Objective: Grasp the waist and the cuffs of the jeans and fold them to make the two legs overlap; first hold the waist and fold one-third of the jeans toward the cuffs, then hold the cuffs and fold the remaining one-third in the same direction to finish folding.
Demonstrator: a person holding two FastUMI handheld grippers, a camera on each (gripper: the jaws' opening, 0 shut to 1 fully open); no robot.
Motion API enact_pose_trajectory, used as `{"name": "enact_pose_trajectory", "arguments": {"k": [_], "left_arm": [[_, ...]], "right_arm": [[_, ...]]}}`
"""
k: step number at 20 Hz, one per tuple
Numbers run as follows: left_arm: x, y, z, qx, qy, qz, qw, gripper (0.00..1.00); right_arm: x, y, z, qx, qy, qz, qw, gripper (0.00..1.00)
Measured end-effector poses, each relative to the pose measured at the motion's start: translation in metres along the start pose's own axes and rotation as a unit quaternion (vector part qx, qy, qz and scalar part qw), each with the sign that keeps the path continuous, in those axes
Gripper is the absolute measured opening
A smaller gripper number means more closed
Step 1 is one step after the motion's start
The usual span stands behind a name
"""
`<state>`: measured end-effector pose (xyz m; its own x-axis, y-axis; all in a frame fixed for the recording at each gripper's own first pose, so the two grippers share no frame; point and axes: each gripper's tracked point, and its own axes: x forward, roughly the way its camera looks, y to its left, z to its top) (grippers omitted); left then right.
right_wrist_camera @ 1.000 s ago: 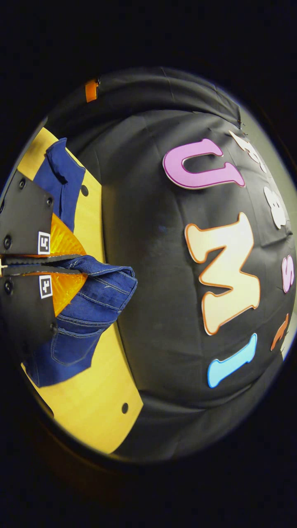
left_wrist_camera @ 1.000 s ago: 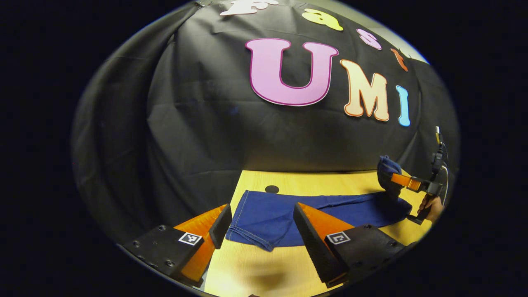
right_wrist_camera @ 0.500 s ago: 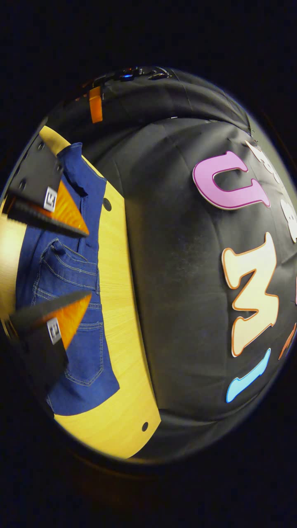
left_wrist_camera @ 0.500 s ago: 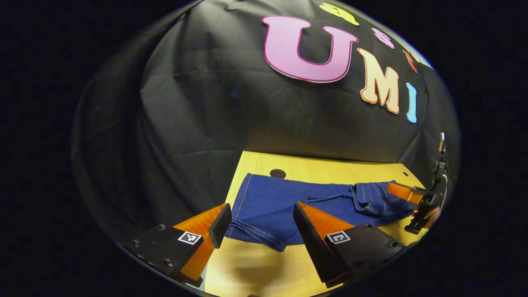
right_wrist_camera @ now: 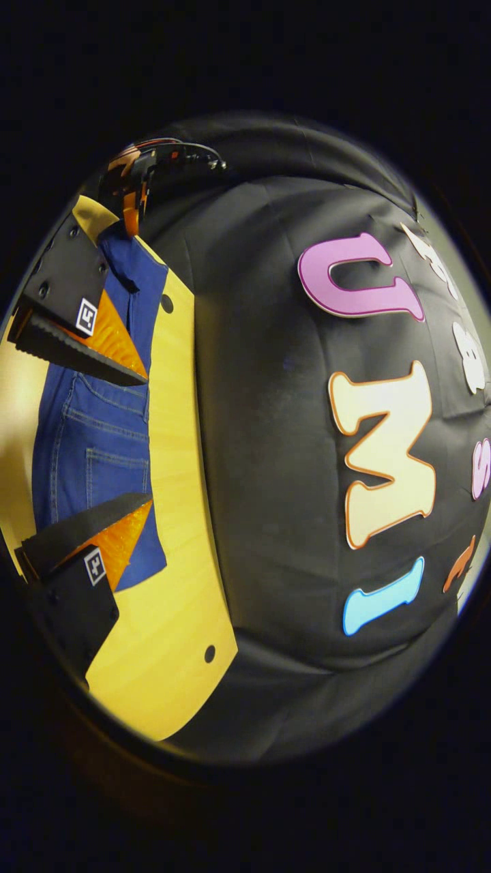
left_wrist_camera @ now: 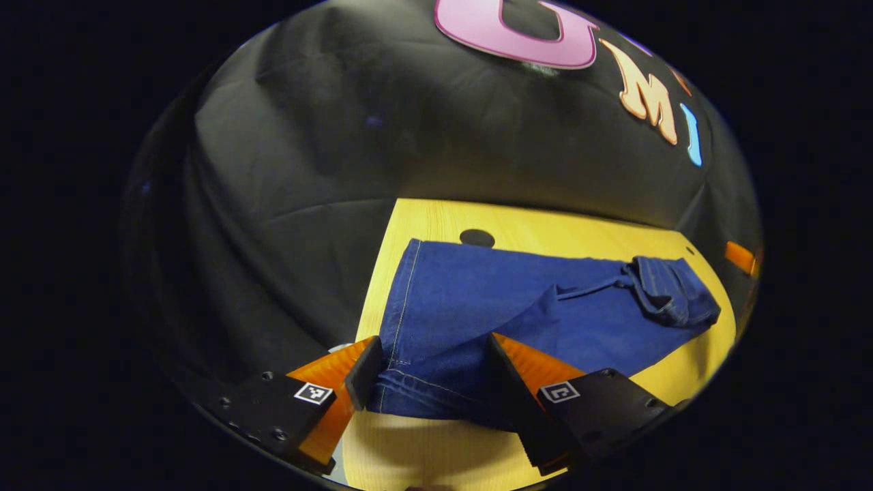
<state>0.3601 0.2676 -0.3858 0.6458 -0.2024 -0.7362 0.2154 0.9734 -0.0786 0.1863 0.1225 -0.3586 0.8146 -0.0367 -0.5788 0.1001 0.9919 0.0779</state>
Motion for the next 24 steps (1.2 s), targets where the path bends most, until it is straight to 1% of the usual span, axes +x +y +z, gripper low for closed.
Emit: {"name": "enact_pose_trajectory", "arguments": {"k": [4,6,7,8,9,10,11,12,13,14,15,16,17,18,21,23,24], "left_arm": [[0.016,0.006,-0.022,0.006,0.036,0.015,0.999,0.96],[0.022,0.005,-0.020,-0.009,0.018,0.015,1.000,1.00],[0.020,0.005,-0.022,-0.009,0.022,0.017,1.000,0.99],[0.019,0.004,-0.017,-0.008,0.003,0.014,1.000,1.00],[0.020,-0.005,-0.023,-0.006,0.012,-0.004,1.000,0.93],[0.020,-0.011,-0.018,-0.005,0.004,-0.010,1.000,0.78],[0.022,-0.017,-0.019,-0.004,0.008,-0.013,1.000,0.62],[0.023,-0.019,-0.018,-0.008,0.005,-0.008,1.000,0.47],[0.026,-0.021,-0.017,-0.017,-0.001,-0.017,1.000,0.31],[0.022,-0.024,-0.017,-0.025,-0.005,-0.023,0.999,0.28],[0.022,-0.023,-0.014,-0.031,-0.009,-0.028,0.999,0.20],[0.024,-0.025,-0.013,-0.044,-0.010,-0.029,0.999,0.14],[0.023,-0.026,-0.013,-0.059,-0.002,-0.029,0.998,0.05],[0.019,-0.025,-0.013,-0.073,0.003,-0.028,0.997,0.00],[0.014,-0.029,-0.002,-0.098,0.001,-0.025,0.995,0.00],[0.001,-0.037,0.017,-0.107,-0.022,-0.030,0.994,0.00],[-0.014,-0.047,0.031,-0.114,-0.036,-0.038,0.992,0.00]], "right_arm": [[-0.008,-0.007,0.008,0.003,-0.008,-0.006,1.000,0.96],[-0.010,-0.008,0.007,-0.001,-0.007,-0.004,1.000,0.96],[-0.011,-0.008,0.006,-0.001,-0.006,-0.002,1.000,0.96],[-0.011,-0.008,0.003,0.001,-0.004,0.001,1.000,0.97],[-0.011,-0.009,0.003,0.008,-0.001,0.003,1.000,0.97],[-0.011,-0.009,0.001,0.015,0.000,0.006,1.000,0.97],[-0.011,-0.010,0.001,0.021,0.002,0.008,1.000,0.92],[-0.013,-0.011,0.000,0.025,0.002,0.009,1.000,0.96],[-0.014,-0.012,0.002,0.026,-0.001,0.010,1.000,0.97],[-0.016,-0.015,0.003,0.025,-0.003,0.011,1.000,0.97],[-0.018,-0.017,0.004,0.026,-0.004,0.010,1.000,0.96],[-0.020,-0.020,0.006,0.027,-0.006,0.011,1.000,0.96],[-0.023,-0.022,0.009,0.030,-0.010,0.012,0.999,0.97],[-0.026,-0.026,0.012,0.032,-0.013,0.012,0.999,0.97],[-0.041,-0.040,0.026,0.024,-0.029,0.012,0.999,0.97],[-0.052,-0.052,0.035,0.025,-0.038,0.013,0.999,0.96],[-0.055,-0.059,0.039,0.030,-0.040,0.014,0.999,0.96]]}}
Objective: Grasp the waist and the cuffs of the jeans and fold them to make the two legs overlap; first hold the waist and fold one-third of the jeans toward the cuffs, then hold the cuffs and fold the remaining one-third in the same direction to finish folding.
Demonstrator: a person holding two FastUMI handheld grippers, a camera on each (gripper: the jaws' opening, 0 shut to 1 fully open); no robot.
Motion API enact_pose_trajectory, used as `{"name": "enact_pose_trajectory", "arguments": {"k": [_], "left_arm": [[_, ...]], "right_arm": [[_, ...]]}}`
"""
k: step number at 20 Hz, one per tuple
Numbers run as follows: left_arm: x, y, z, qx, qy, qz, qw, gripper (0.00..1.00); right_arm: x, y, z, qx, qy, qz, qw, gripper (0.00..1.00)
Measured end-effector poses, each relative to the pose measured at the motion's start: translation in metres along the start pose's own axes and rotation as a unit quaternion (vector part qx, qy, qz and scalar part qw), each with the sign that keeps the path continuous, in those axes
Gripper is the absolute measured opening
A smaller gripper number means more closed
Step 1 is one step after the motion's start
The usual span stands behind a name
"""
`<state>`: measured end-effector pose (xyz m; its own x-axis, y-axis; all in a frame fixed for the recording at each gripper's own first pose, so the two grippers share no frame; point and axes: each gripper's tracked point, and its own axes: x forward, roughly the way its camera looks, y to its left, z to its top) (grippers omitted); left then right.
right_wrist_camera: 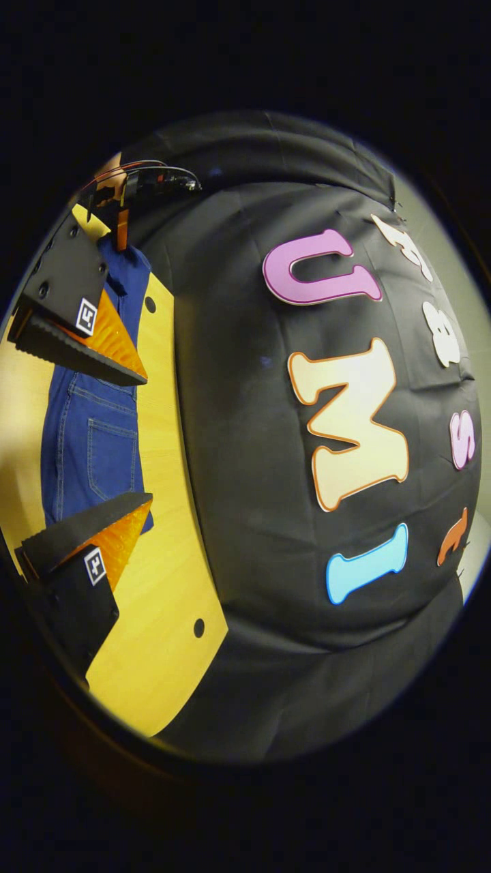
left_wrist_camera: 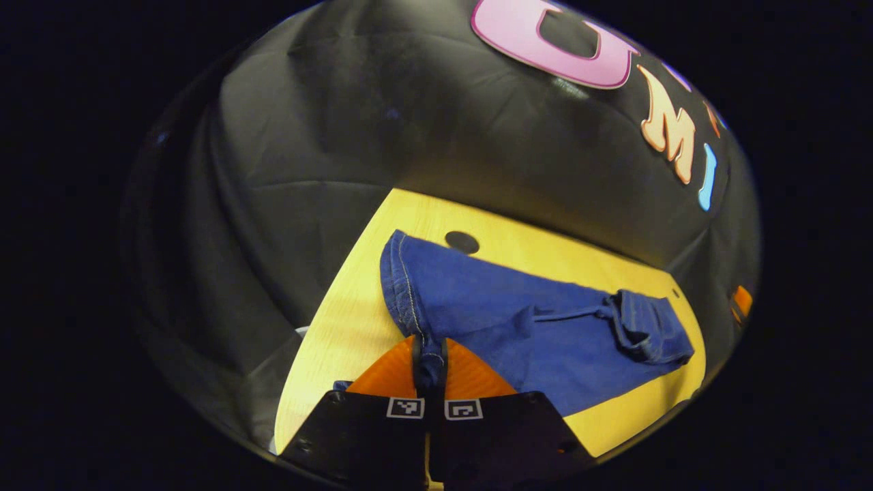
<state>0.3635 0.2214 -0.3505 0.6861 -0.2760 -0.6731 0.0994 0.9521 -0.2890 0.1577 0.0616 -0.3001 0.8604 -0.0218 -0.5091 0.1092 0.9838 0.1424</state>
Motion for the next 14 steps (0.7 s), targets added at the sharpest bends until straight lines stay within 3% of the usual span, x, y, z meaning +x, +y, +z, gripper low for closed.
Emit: {"name": "enact_pose_trajectory", "arguments": {"k": [5,14], "left_arm": [[-0.024,-0.081,0.058,0.006,-0.047,-0.042,0.998,0.00],[-0.033,-0.224,0.085,0.024,-0.077,-0.104,0.991,0.00]], "right_arm": [[-0.020,-0.026,0.015,0.017,-0.001,0.009,1.000,0.96],[-0.050,-0.086,0.038,0.012,-0.005,0.017,1.000,0.96]]}}
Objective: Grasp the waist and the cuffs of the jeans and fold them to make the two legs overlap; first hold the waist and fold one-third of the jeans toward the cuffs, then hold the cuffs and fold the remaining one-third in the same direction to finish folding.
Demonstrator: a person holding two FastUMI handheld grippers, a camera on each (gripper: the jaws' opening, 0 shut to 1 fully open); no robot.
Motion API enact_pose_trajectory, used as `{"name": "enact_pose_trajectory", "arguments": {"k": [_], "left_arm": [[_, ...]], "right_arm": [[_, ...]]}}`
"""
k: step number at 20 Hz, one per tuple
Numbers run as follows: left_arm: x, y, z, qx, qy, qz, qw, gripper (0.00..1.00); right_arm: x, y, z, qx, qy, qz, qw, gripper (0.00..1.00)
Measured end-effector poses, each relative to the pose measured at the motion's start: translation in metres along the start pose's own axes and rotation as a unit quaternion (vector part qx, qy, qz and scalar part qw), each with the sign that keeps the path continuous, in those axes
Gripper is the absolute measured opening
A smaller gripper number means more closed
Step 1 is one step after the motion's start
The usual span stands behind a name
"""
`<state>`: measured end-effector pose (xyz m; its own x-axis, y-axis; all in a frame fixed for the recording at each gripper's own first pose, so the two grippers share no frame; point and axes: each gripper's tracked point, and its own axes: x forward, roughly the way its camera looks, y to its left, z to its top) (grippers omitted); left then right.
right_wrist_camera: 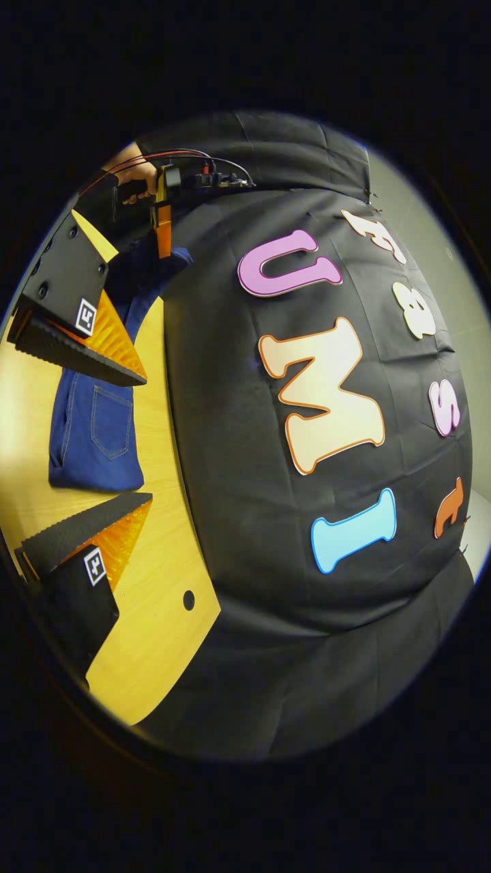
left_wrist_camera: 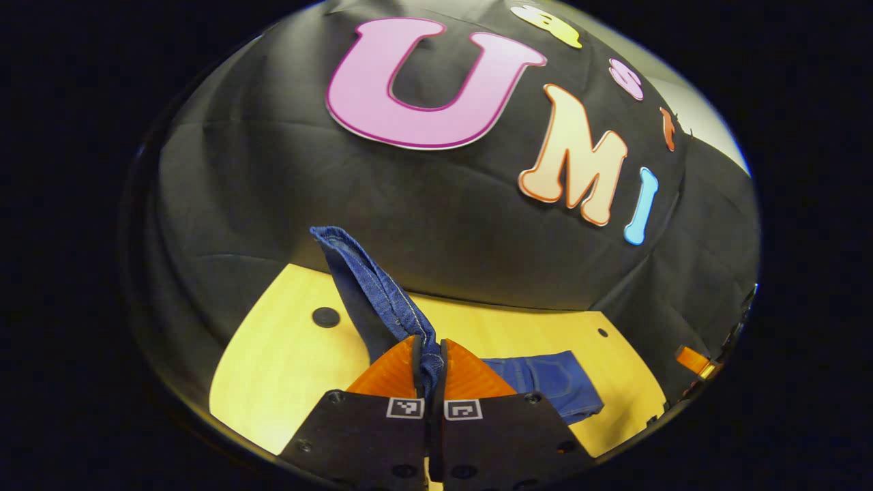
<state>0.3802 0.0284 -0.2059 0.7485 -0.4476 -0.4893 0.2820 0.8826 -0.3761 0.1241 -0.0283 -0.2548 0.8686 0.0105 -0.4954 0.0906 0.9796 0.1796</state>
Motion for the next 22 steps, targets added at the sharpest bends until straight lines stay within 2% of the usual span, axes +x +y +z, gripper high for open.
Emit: {"name": "enact_pose_trajectory", "arguments": {"k": [9,14,19,21,22], "left_arm": [[0.037,-0.132,-0.013,0.030,0.008,-0.062,0.998,0.00],[0.062,-0.184,-0.060,0.027,0.035,-0.076,0.996,0.00],[0.087,-0.203,-0.119,0.025,0.074,-0.049,0.996,0.00],[0.092,-0.208,-0.138,0.044,0.072,-0.030,0.996,0.00],[0.095,-0.214,-0.137,0.053,0.061,-0.034,0.996,0.01]], "right_arm": [[-0.026,-0.069,0.022,0.003,-0.009,-0.007,1.000,0.96],[-0.042,-0.110,0.023,-0.007,-0.005,-0.022,1.000,0.96],[-0.054,-0.141,0.019,-0.016,0.005,-0.025,1.000,0.96],[-0.056,-0.139,0.014,-0.018,0.010,-0.010,1.000,0.96],[-0.056,-0.136,0.010,-0.023,0.013,-0.001,1.000,0.96]]}}
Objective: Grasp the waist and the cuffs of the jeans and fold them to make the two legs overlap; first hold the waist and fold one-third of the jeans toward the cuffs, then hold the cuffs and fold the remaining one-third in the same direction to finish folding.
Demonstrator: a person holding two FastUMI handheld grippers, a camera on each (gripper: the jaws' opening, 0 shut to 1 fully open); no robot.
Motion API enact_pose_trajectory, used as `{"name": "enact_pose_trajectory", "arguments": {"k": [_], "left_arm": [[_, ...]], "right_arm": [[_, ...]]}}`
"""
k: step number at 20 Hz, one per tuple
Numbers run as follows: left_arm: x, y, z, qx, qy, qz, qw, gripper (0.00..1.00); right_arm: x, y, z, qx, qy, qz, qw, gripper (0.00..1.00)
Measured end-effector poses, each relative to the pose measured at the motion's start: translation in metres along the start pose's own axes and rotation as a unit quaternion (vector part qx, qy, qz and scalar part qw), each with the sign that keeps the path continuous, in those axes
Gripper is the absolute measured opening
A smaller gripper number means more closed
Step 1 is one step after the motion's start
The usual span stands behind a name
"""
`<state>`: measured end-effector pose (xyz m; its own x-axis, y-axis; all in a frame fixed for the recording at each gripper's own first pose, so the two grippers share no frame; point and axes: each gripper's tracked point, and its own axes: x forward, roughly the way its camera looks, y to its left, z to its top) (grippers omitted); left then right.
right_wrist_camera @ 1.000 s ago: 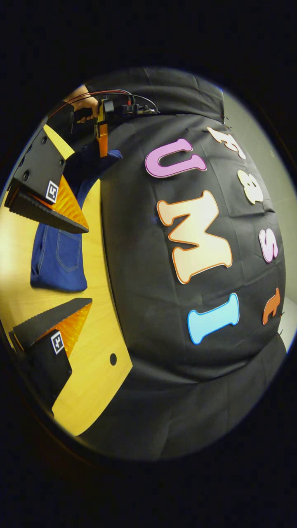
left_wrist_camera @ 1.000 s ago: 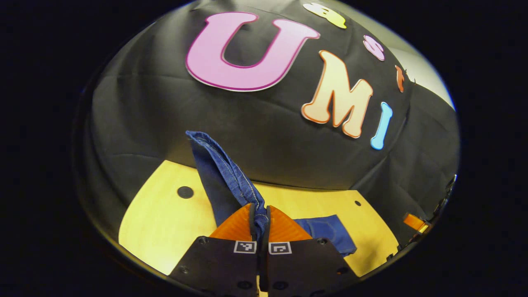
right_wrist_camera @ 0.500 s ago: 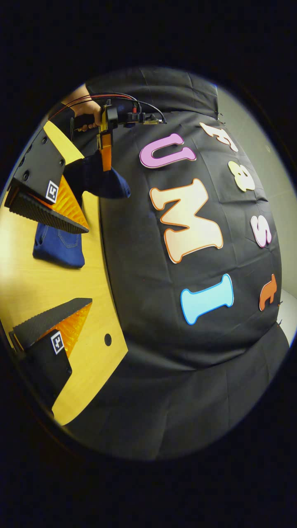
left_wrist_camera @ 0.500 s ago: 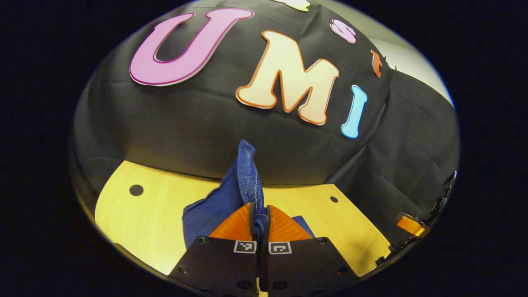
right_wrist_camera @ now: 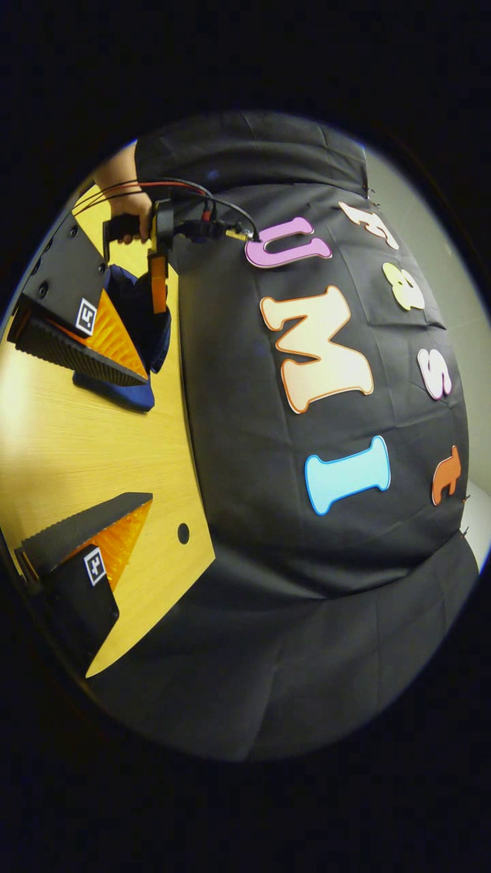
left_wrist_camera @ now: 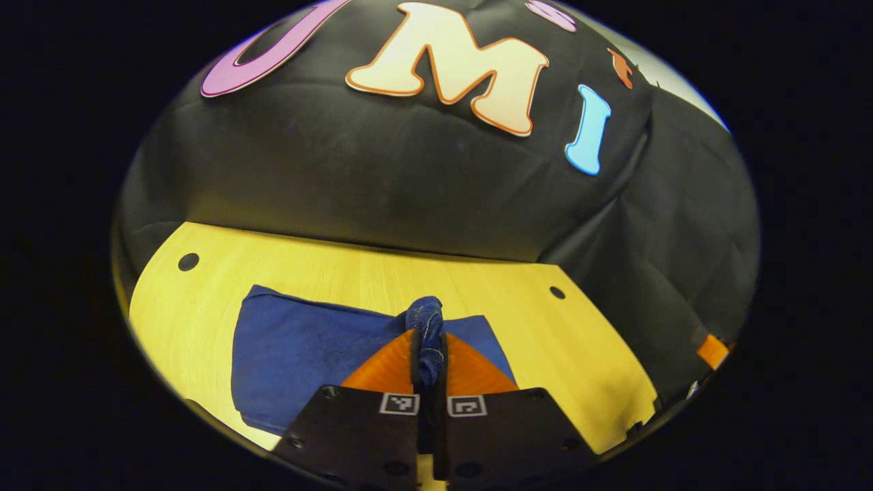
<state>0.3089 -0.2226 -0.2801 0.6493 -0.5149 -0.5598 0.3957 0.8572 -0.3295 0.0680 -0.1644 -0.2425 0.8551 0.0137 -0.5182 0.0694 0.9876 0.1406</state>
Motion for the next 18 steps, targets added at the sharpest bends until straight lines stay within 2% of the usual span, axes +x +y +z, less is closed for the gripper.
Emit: {"name": "enact_pose_trajectory", "arguments": {"k": [1,4,6,7,8,10,15,17,18], "left_arm": [[-0.003,-0.011,0.002,0.003,-0.014,-0.008,1.000,0.26],[-0.033,-0.033,0.013,0.032,-0.047,0.003,0.998,1.00],[-0.067,-0.043,0.031,0.060,-0.086,0.019,0.994,0.96],[-0.089,-0.049,0.042,0.077,-0.112,0.022,0.990,0.96],[-0.110,-0.054,0.044,0.094,-0.136,0.031,0.986,0.96],[-0.161,-0.056,0.059,0.121,-0.179,0.051,0.975,0.95],[-0.282,-0.037,0.078,0.124,-0.255,0.115,0.952,0.95],[-0.318,-0.031,0.083,0.121,-0.277,0.130,0.944,0.94],[-0.329,-0.029,0.079,0.120,-0.278,0.132,0.944,0.95]], "right_arm": [[0.001,0.005,-0.003,-0.006,0.002,0.012,1.000,0.97],[-0.002,0.030,-0.001,-0.006,-0.001,0.049,0.999,0.97],[-0.010,0.054,0.008,-0.008,-0.020,0.070,0.997,0.98],[-0.017,0.068,0.017,-0.014,-0.036,0.078,0.996,0.94],[-0.025,0.080,0.026,-0.019,-0.055,0.081,0.995,0.98],[-0.041,0.105,0.047,-0.024,-0.090,0.089,0.992,0.98],[-0.107,0.162,0.099,-0.038,-0.189,0.100,0.976,0.97],[-0.130,0.177,0.107,-0.036,-0.207,0.104,0.972,0.95],[-0.140,0.186,0.106,-0.030,-0.210,0.110,0.971,0.98]]}}
